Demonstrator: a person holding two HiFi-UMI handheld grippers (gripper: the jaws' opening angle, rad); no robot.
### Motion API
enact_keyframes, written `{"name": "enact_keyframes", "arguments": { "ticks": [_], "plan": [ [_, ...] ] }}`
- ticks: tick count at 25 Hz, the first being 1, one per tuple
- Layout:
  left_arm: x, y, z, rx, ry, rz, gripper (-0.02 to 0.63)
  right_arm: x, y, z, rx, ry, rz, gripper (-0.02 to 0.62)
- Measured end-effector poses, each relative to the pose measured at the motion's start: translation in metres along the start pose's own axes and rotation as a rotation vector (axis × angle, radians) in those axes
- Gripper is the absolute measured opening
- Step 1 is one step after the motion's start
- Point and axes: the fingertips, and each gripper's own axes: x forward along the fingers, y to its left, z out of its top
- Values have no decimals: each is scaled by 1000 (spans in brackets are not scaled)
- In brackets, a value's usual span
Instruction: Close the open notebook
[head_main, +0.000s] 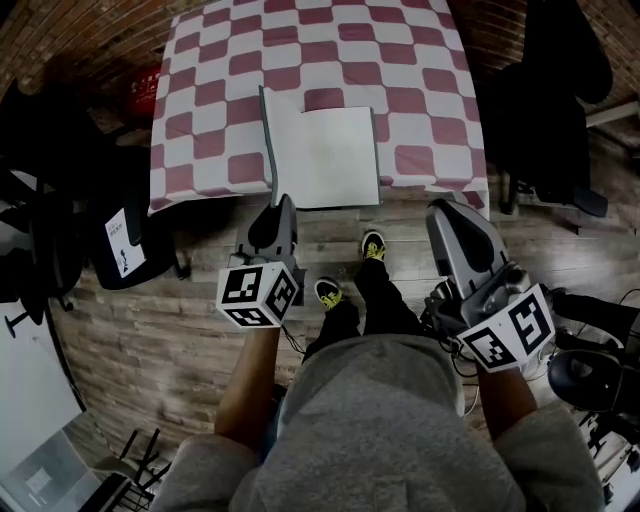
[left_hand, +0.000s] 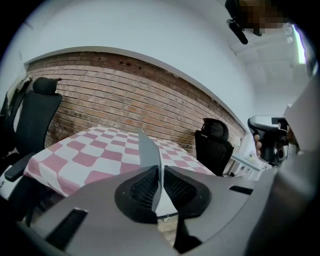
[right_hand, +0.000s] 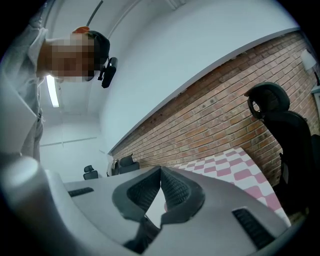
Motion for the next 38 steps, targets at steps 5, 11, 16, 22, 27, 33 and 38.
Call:
{"name": "enact_keyframes", "arguments": {
  "ticks": [5, 11, 16, 22, 27, 33, 38],
  "plan": [
    [11, -27, -1, 105, 33, -47, 40, -9, -5, 2, 8, -15, -22, 28],
    [26, -56, -10, 221, 90, -85, 41, -22, -13, 4, 12, -31, -54, 28],
    [41, -78, -29, 282, 178, -137, 66, -33, -24, 5, 22, -43, -89, 28],
    [68, -102, -59, 310, 285, -214, 104, -42, -36, 8, 30, -50, -125, 28],
    [80, -108, -78, 325, 340, -230, 110, -50, -47, 10, 38, -57, -156, 28],
    [87, -114, -100, 369, 428, -280, 157, -56, -61, 9, 53, -57, -187, 28],
    [92, -117, -112, 340, 473, -309, 179, -57, -69, 7, 60, -53, -202, 28]
  ]
}}
